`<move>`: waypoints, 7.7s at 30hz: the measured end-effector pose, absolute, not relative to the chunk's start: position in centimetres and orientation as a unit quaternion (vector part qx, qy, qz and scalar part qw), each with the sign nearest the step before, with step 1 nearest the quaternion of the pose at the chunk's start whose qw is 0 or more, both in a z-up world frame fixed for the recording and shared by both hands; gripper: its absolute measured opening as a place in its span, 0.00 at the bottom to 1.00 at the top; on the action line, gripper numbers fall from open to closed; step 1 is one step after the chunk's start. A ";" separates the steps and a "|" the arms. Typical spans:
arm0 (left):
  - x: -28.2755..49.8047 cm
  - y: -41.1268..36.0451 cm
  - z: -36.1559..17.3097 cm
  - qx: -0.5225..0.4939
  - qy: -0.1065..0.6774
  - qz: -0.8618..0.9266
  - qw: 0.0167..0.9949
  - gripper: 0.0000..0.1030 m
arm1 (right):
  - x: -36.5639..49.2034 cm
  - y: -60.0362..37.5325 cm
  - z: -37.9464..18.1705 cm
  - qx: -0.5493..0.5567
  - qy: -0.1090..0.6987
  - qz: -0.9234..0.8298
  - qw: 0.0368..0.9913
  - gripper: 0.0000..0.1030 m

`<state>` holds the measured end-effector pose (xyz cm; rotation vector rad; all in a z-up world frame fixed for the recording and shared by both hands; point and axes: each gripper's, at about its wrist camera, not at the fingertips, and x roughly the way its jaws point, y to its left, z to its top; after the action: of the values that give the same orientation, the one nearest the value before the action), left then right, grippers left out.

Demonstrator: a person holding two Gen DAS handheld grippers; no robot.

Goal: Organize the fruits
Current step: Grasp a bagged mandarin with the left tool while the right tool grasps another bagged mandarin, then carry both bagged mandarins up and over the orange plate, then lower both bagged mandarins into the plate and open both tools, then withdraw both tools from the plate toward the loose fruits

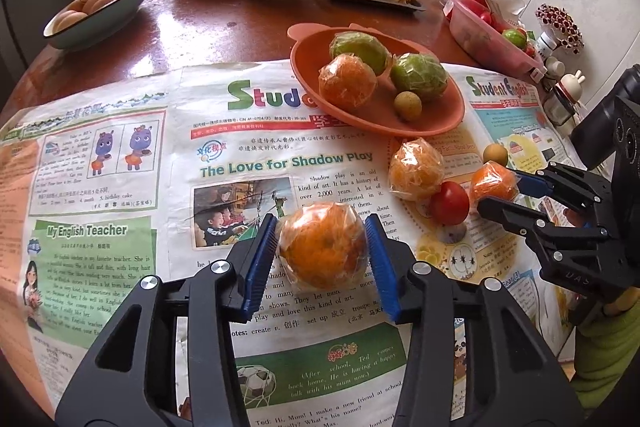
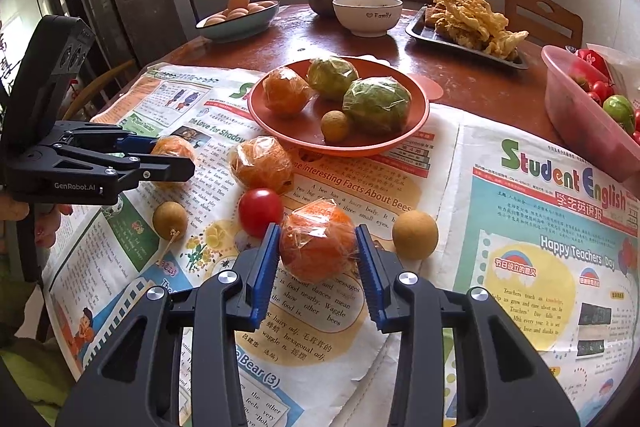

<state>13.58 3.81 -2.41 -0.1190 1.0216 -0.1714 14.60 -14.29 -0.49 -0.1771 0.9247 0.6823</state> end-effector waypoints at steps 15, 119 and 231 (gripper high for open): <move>13.4 3.5 -2.3 -0.043 0.488 -0.078 0.868 0.37 | 14.7 -14.4 -0.2 -0.077 0.434 0.324 0.837 0.35; 21.9 -1.4 -1.9 -0.032 0.483 -0.136 0.864 0.33 | 29.2 -11.3 2.2 -0.097 0.414 0.317 0.848 0.35; 14.6 2.4 4.7 -0.032 0.412 -0.059 0.909 0.91 | 19.5 -15.2 9.6 -0.081 0.329 0.295 0.893 0.93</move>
<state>14.62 2.35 4.71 -0.0650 0.8496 -0.1227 19.51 -15.18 9.60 -0.1682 0.6823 0.6119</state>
